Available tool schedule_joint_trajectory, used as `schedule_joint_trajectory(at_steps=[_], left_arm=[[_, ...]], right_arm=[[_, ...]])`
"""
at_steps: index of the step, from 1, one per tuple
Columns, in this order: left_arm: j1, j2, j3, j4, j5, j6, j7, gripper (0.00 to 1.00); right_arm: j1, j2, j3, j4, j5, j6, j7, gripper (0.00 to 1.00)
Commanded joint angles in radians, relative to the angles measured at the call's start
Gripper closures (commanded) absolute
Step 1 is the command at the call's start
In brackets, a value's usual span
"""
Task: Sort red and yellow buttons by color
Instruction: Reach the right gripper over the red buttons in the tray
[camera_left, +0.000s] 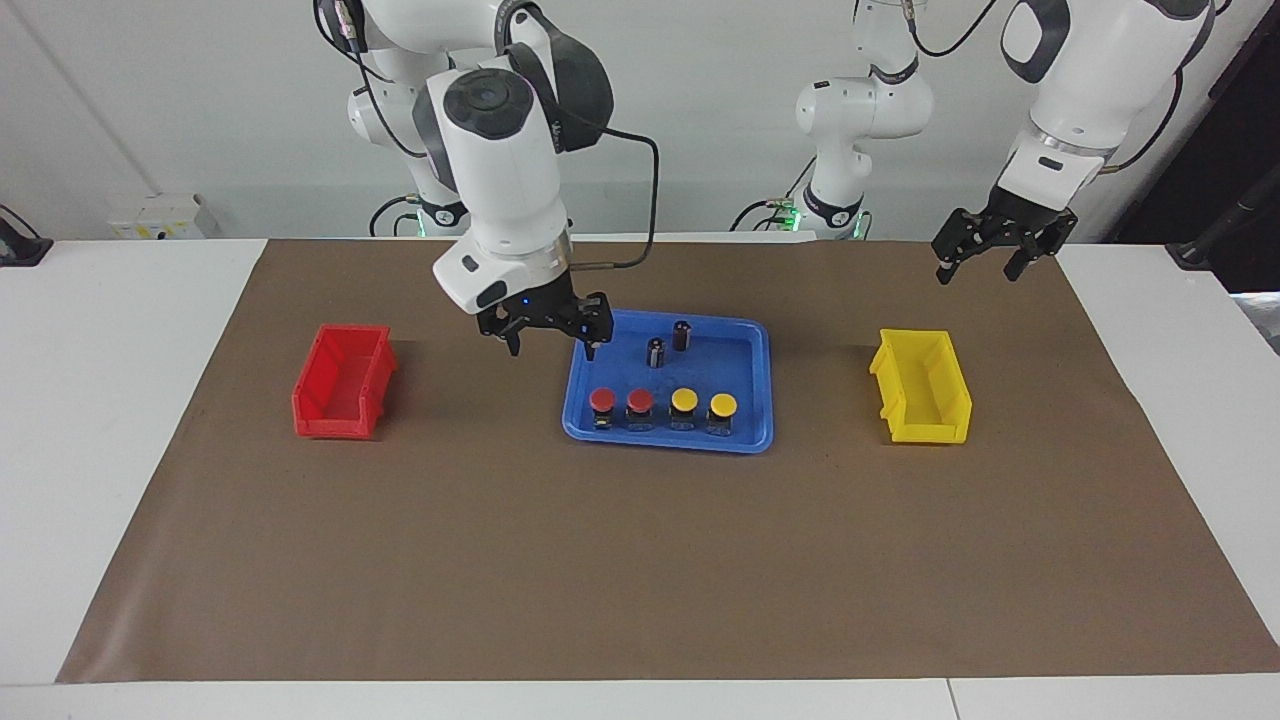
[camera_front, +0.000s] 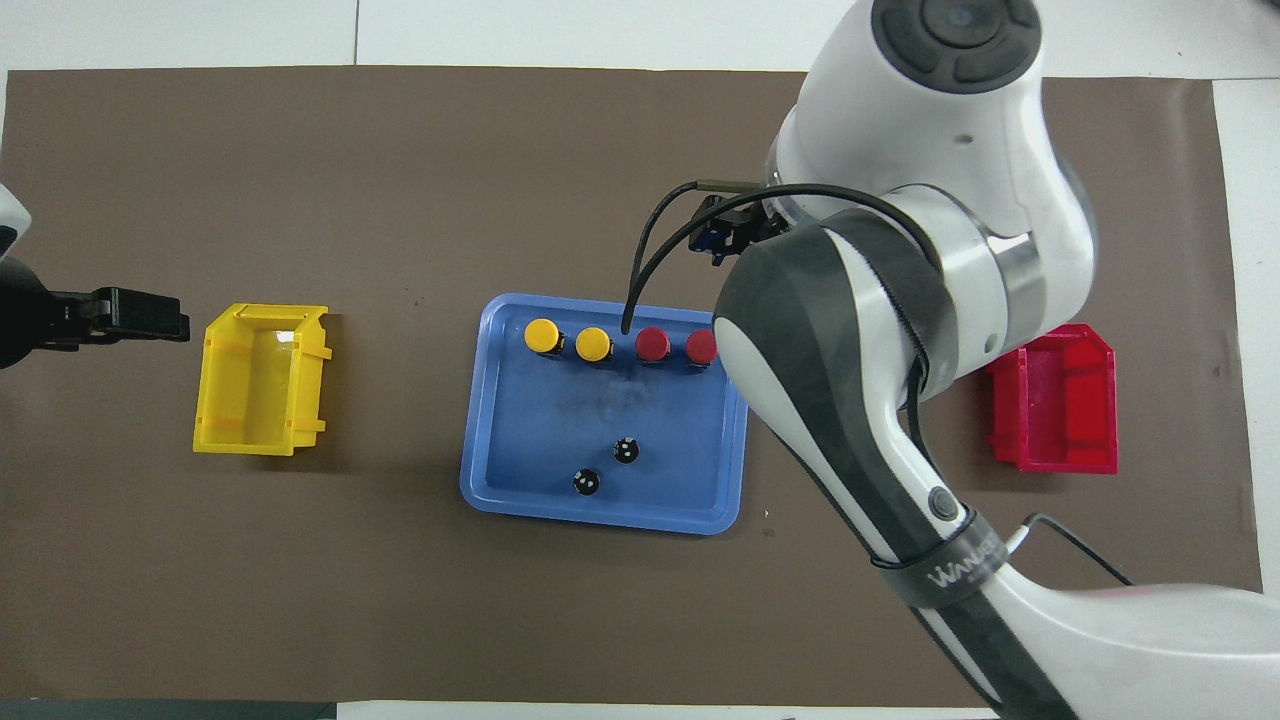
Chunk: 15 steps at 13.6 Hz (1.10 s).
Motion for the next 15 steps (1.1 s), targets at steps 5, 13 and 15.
schedule_joint_trajectory(at_steps=[5,13,15], left_arm=[[-0.008,-0.019,0.001,-0.023,-0.011,0.018,0.004,0.00],[0.011,-0.025,0.002,-0.048,-0.011,0.051,0.020,0.00],[0.006,-0.024,0.002,-0.043,-0.010,0.055,0.010,0.00]], right_arm=[[0.041,-0.004,0.015,-0.272,-0.015,0.272,-0.002,0.14],[0.061,0.019,0.016,-0.325,-0.041,0.347,-0.005,0.31],[0.066,0.019,0.018,-0.364,-0.038,0.403,-0.005,0.32]])
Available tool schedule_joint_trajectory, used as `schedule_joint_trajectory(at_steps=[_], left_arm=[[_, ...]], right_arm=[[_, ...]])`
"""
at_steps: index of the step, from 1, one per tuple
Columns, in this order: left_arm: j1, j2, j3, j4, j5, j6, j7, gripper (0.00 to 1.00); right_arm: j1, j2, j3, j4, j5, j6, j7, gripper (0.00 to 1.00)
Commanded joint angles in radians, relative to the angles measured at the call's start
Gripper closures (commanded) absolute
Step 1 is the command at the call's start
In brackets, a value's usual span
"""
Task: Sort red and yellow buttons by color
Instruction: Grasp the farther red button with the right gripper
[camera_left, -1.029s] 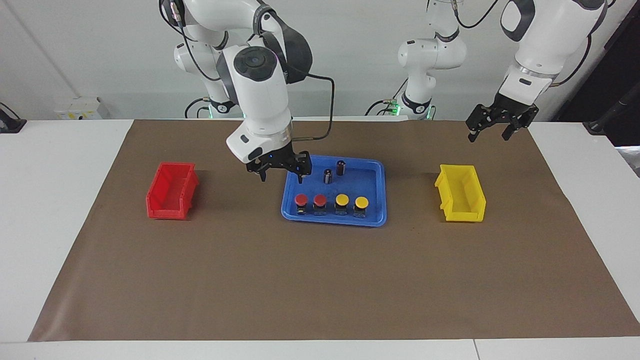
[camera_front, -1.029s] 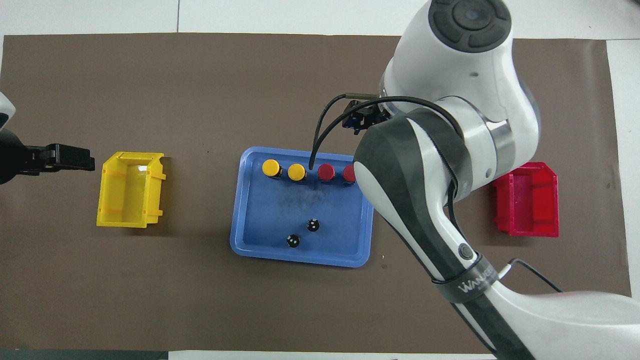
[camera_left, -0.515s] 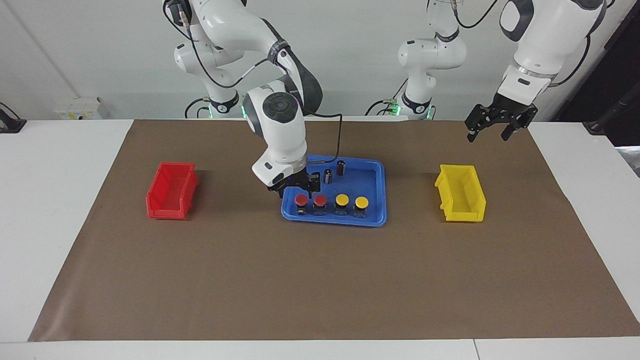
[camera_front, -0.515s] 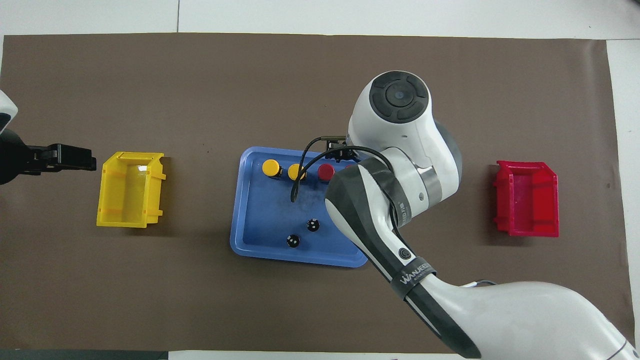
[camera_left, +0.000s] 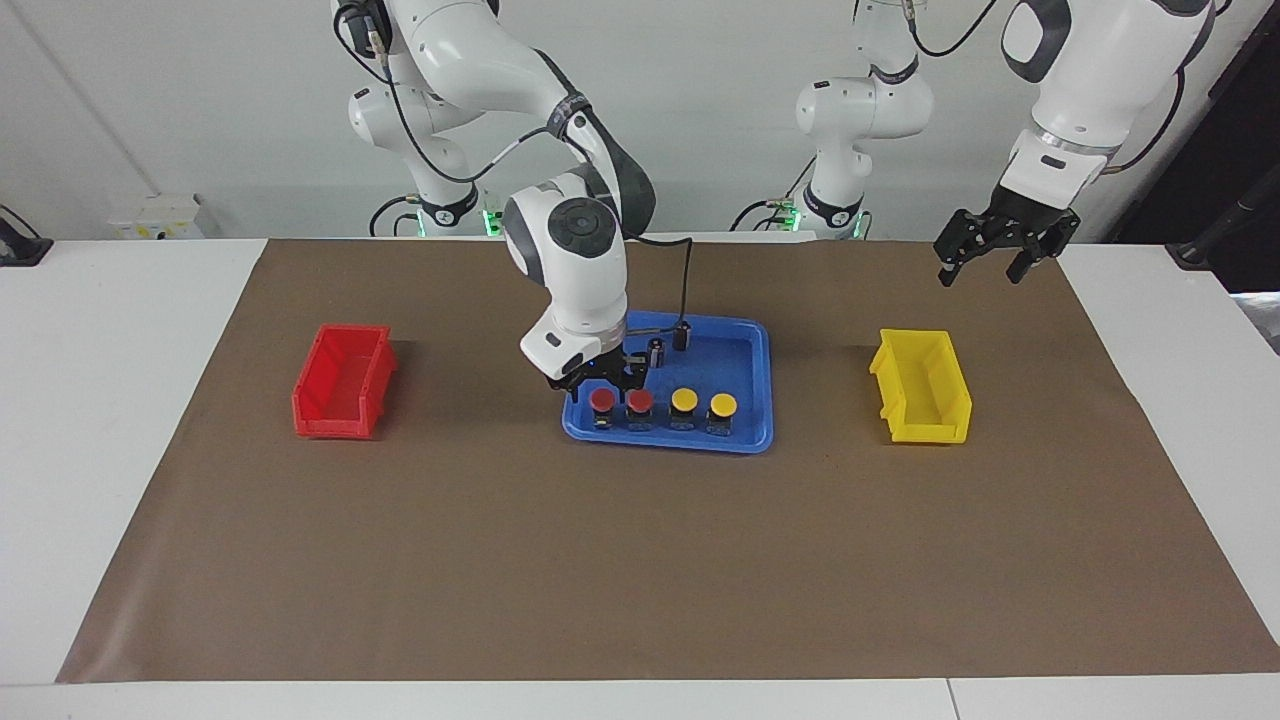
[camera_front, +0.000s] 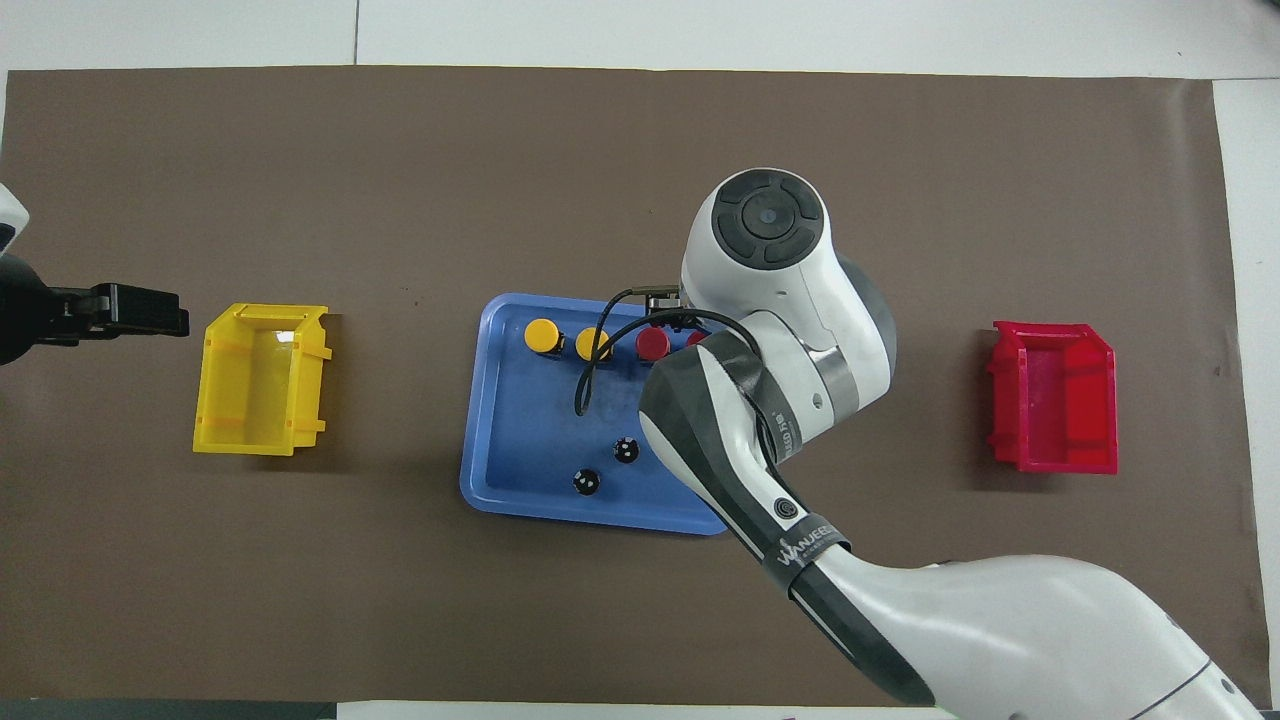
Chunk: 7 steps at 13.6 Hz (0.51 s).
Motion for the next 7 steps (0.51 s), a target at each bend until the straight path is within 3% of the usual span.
schedule_joint_trajectory(at_steps=[1,7], left_arm=[[0.003,-0.024,0.001,-0.031,-0.009,0.030,0.005,0.00],[-0.004,-0.027,-0.004,-0.034,-0.009,0.003,-0.008,0.00]], right_arm=[[-0.002,-0.011,0.007,-0.066,-0.006,0.068,-0.004,0.32],[-0.001,-0.023,0.009,-0.140,-0.003,0.125,-0.004,0.35]])
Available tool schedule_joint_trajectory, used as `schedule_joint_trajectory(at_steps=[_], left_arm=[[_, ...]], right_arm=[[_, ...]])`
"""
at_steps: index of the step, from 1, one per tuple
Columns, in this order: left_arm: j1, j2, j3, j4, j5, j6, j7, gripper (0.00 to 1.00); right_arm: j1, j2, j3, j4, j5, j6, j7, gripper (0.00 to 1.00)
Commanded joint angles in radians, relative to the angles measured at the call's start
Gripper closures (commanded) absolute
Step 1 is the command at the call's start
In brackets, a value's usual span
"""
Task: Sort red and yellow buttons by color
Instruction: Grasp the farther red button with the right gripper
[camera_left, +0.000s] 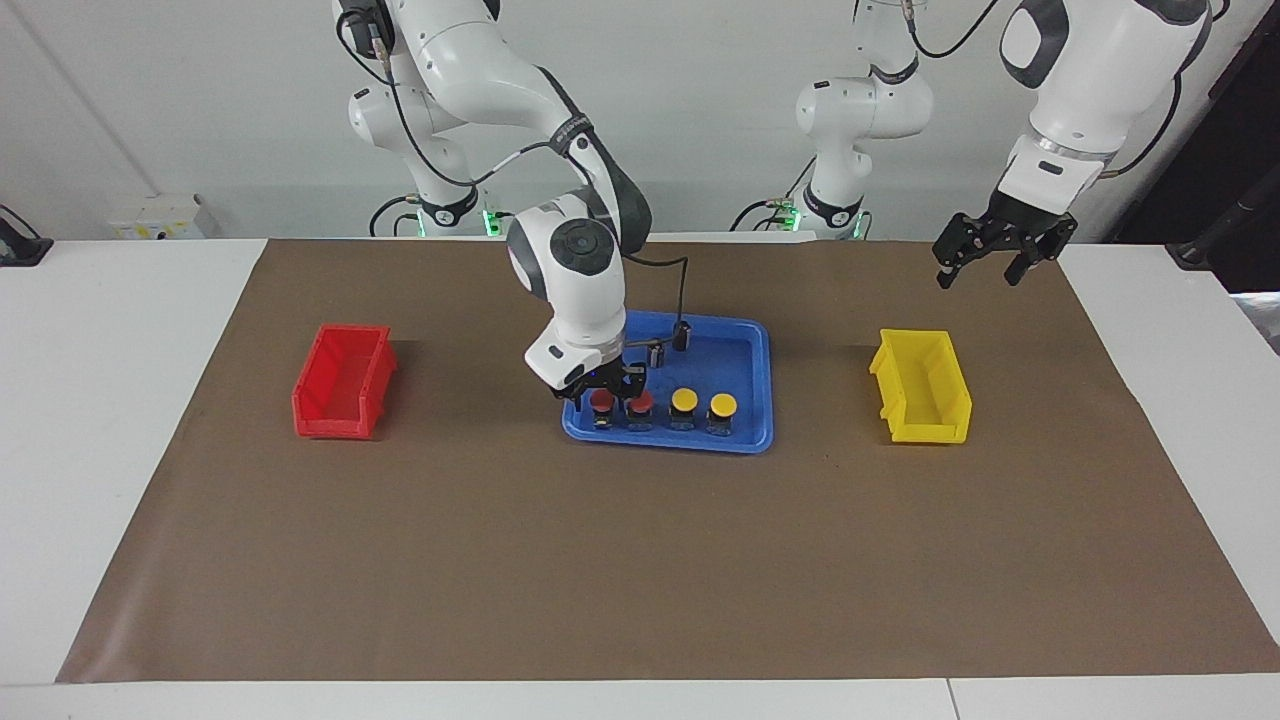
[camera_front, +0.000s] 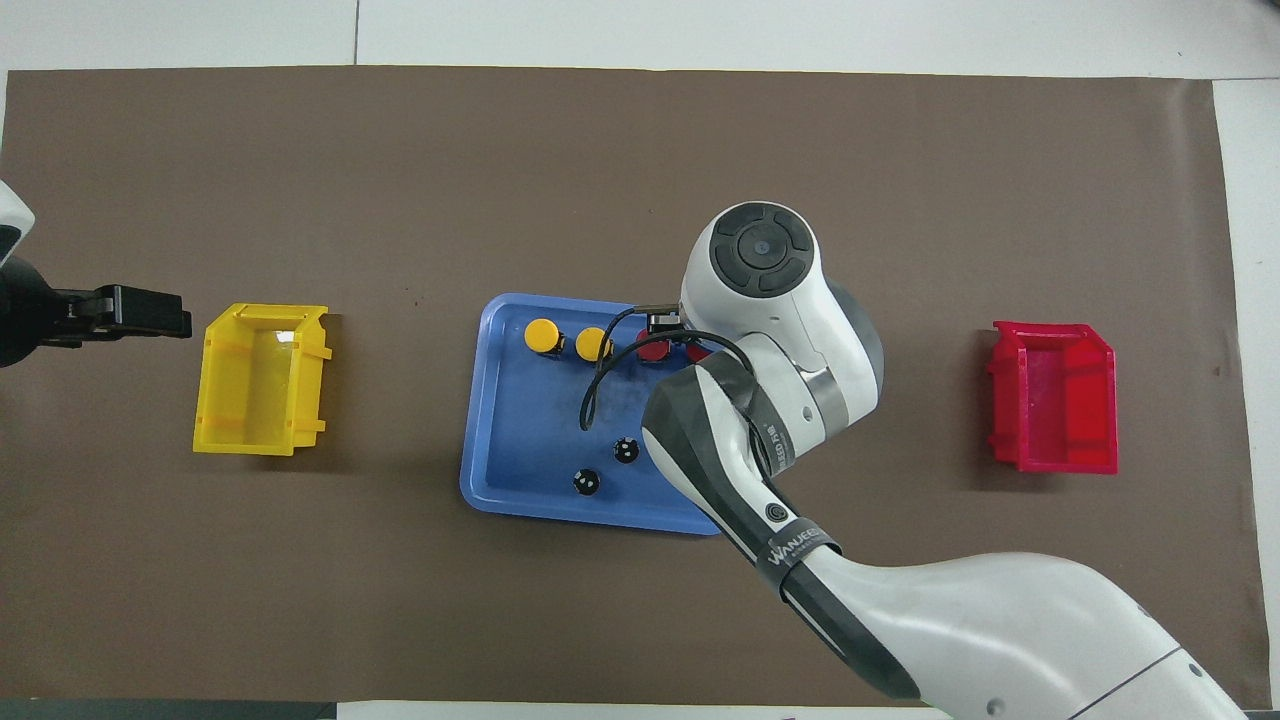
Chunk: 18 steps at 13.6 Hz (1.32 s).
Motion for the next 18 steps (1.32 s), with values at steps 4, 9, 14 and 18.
schedule_joint_trajectory(at_steps=[4,9,14,18], left_arm=[[0.008,-0.027,-0.004,-0.028,-0.009,-0.003,-0.013,0.00],[0.010,-0.027,0.002,-0.026,-0.009,-0.007,-0.007,0.00],[0.010,-0.031,-0.001,-0.034,-0.009,-0.015,0.002,0.00],[-0.047,-0.025,-0.007,-0.080,-0.009,0.109,-0.089,0.00]], right_arm=[[-0.002,-0.026,0.006,-0.072,0.000,0.066,-0.001,0.39],[0.003,-0.026,0.007,-0.070,0.001,0.066,0.002,0.57],[0.001,-0.029,0.006,-0.011,0.014,-0.017,-0.007,0.86],[-0.140,-0.154,0.004,0.098,0.015,-0.277,-0.184,0.86]])
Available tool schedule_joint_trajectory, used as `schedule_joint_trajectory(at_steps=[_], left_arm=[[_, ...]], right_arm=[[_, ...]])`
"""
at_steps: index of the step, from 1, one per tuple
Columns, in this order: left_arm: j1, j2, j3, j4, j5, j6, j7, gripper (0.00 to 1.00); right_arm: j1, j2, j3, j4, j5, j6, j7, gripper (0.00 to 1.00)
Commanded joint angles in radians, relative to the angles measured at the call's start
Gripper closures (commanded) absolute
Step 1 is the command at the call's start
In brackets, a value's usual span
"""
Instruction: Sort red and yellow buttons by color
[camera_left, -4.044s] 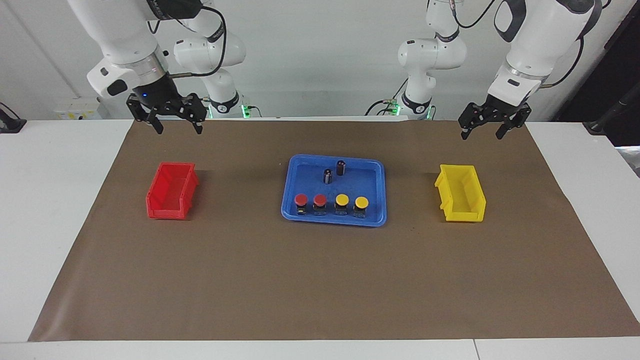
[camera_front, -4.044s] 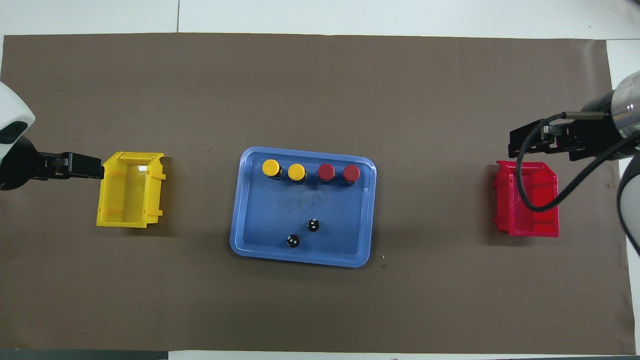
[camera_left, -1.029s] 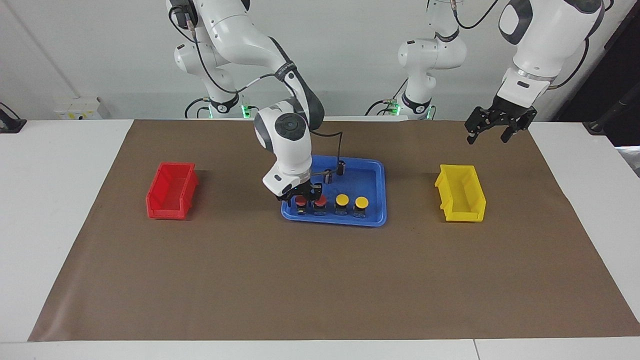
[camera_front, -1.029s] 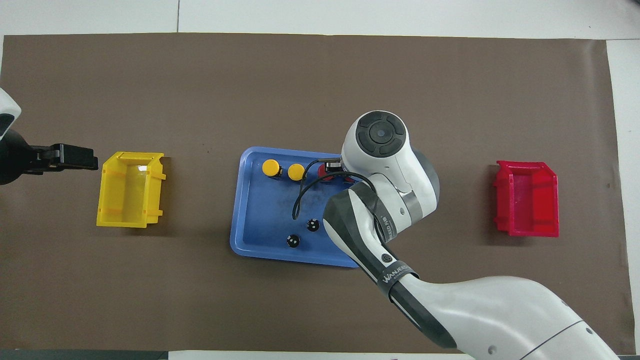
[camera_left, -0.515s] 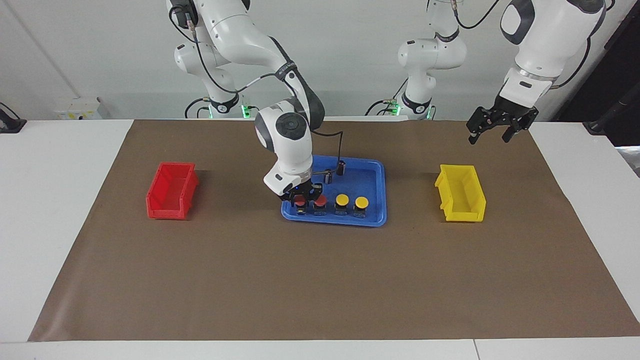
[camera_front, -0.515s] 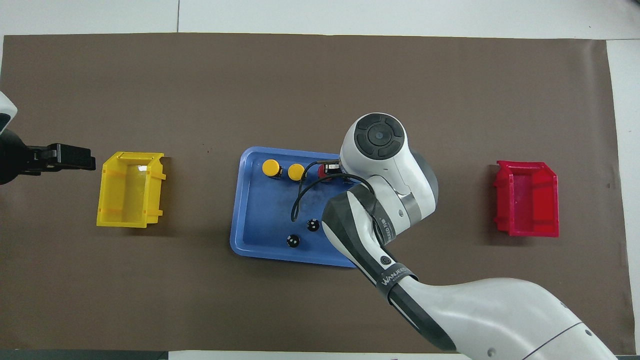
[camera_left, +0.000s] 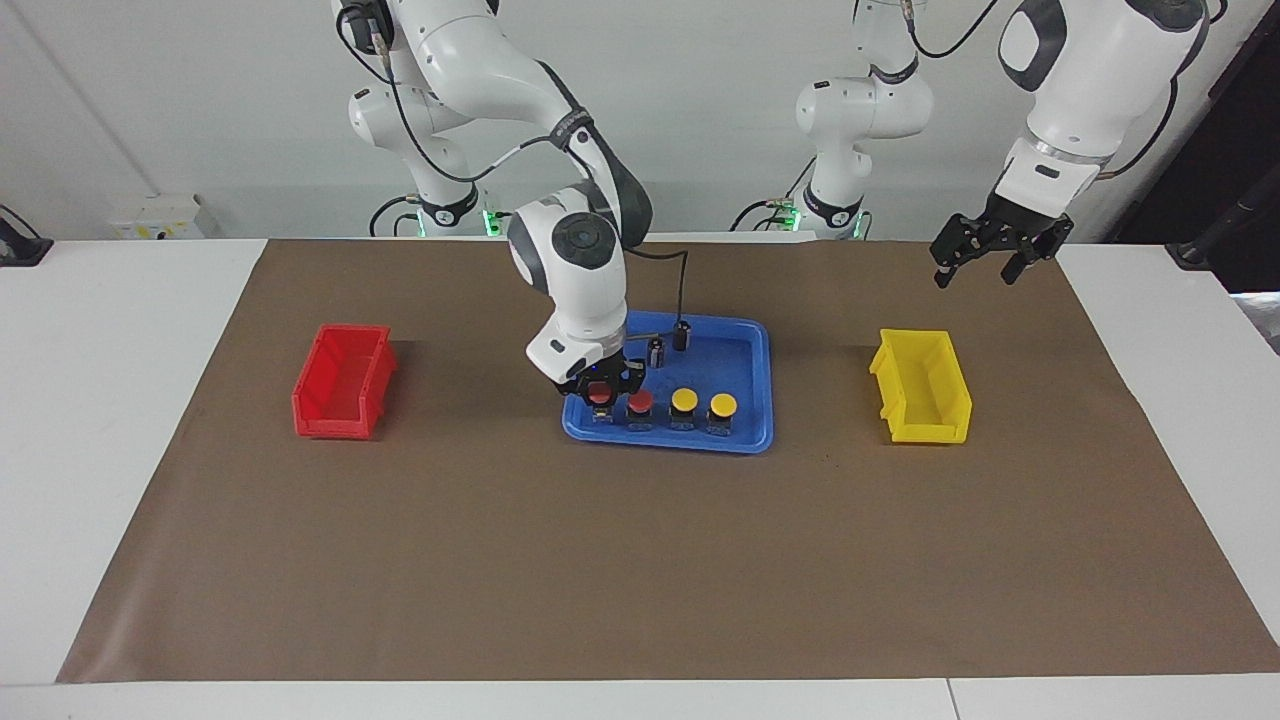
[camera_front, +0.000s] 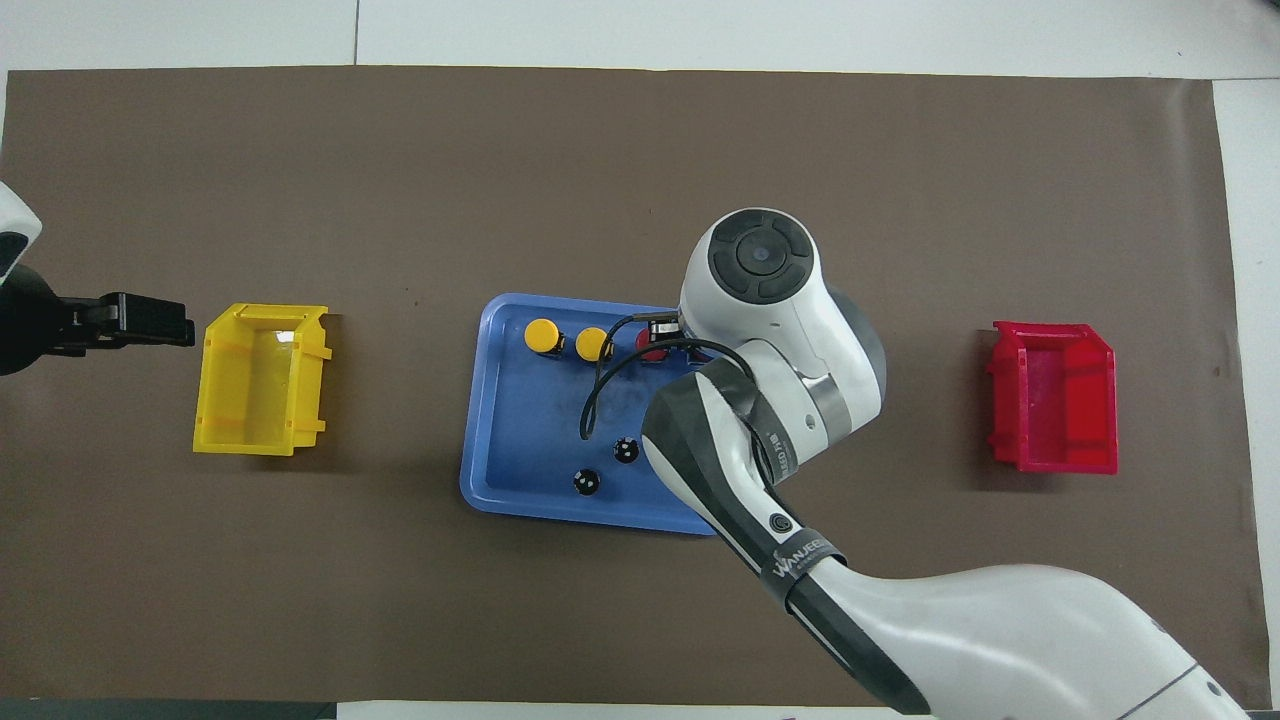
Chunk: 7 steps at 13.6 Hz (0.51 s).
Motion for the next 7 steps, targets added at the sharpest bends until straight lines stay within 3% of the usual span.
schedule_joint_trajectory(at_steps=[1,4,7], left_arm=[[-0.102,0.016,-0.004,-0.052,-0.007,0.127,-0.129,0.00],[-0.313,0.273,-0.004,0.032,0.070,0.276,-0.392,0.00],[-0.367,0.346,-0.011,0.033,0.080,0.409,-0.506,0.00]], right_arm=[[-0.134,-0.130,0.008,0.027,0.011,-0.159,-0.171,0.86],[-0.301,-0.263,0.006,-0.039,0.011,-0.235,-0.343,0.86],[-0.438,-0.340,0.006,-0.140,0.011,-0.231,-0.474,0.86]])
